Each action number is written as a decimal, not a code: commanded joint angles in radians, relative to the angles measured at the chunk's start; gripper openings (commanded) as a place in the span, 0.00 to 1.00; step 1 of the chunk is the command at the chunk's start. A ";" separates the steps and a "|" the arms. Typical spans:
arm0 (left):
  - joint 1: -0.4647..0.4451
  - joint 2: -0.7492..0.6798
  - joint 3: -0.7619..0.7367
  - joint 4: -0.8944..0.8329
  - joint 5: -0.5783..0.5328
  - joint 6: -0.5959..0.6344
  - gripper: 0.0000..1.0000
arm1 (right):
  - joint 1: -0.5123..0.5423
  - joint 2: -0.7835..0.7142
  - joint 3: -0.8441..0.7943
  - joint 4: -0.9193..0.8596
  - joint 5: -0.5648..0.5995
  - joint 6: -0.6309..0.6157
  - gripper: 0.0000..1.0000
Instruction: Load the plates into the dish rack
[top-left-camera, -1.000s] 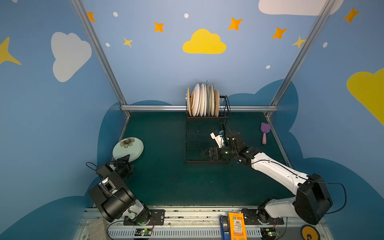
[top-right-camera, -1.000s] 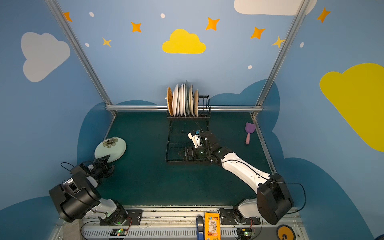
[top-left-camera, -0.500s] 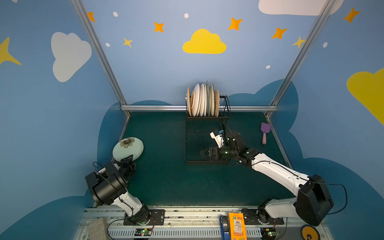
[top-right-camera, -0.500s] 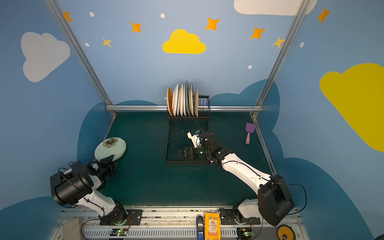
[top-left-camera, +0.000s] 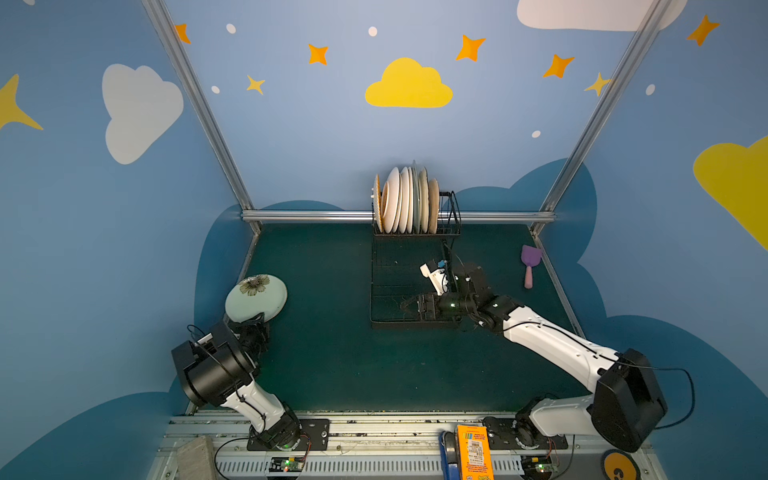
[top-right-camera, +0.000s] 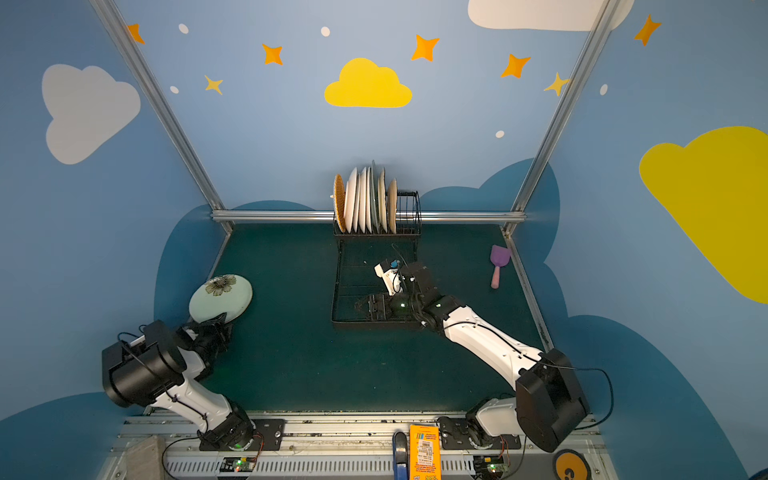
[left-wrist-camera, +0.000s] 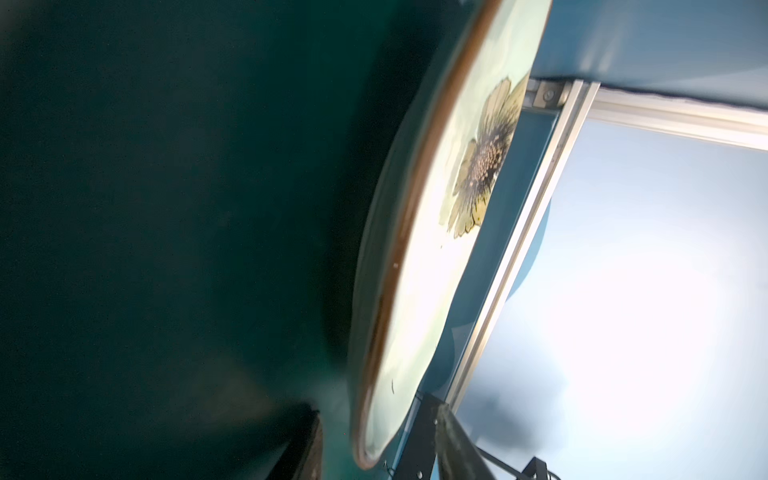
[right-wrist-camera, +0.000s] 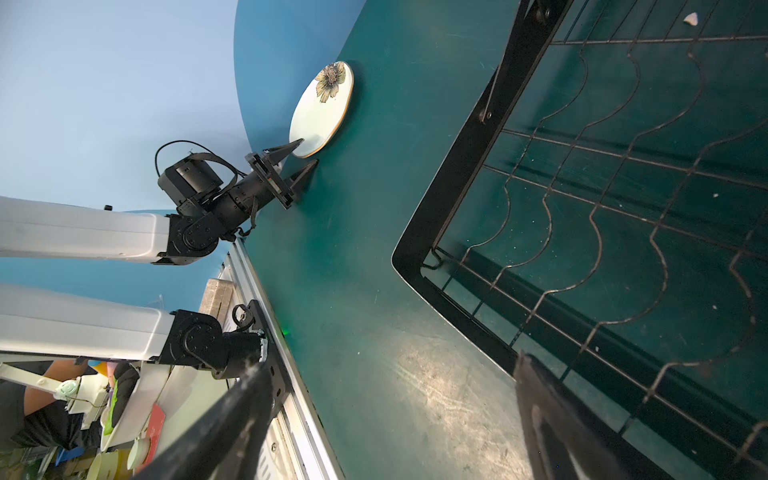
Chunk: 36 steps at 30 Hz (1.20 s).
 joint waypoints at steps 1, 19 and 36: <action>0.001 0.011 0.010 -0.118 -0.097 0.017 0.45 | -0.005 -0.012 0.009 -0.020 0.006 0.004 0.89; -0.037 0.190 0.052 -0.026 -0.132 -0.030 0.35 | -0.015 0.002 0.019 -0.040 0.011 0.007 0.89; -0.038 0.149 0.101 -0.029 -0.036 -0.062 0.08 | -0.019 0.000 0.050 -0.105 0.014 -0.016 0.89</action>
